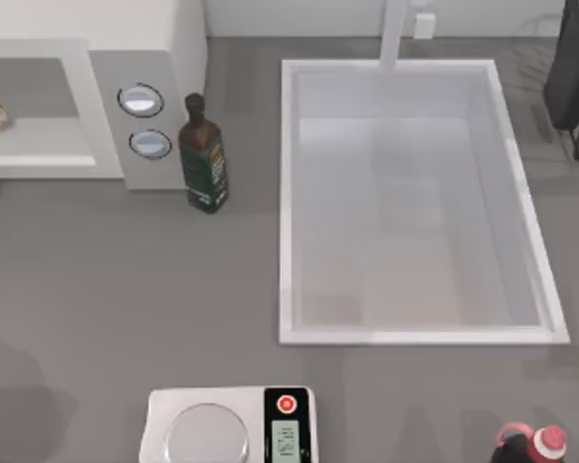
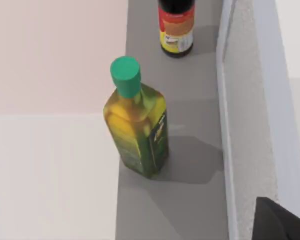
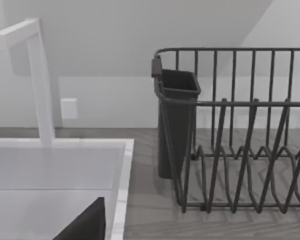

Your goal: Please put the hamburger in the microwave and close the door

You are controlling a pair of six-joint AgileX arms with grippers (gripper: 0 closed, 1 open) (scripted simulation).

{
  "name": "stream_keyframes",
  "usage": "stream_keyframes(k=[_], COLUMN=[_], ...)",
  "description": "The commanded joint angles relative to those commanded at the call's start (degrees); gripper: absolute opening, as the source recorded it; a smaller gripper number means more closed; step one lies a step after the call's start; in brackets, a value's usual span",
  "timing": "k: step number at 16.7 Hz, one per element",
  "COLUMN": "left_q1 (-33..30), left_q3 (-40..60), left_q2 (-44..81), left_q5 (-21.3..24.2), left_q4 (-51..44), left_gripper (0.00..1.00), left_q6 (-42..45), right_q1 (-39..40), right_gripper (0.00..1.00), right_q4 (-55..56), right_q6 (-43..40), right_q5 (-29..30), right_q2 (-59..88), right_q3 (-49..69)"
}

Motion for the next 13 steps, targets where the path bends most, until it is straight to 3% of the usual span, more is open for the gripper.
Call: stream_keyframes(k=[6,13], left_q1=[9.0,9.9], left_q3=[14.9,16.7], left_q2=[19.2,21.1], left_q5=[4.8,5.3], left_q4=[-7.2,-8.0], left_gripper=[0.00,0.00], left_q6=[10.7,12.1], right_q1=[0.0,0.0], right_gripper=[1.00,1.00], right_q4=[0.0,0.0], right_q6=[0.0,0.0], right_q5=[0.0,0.0], right_q2=[0.0,0.0], right_q3=[0.0,0.0])
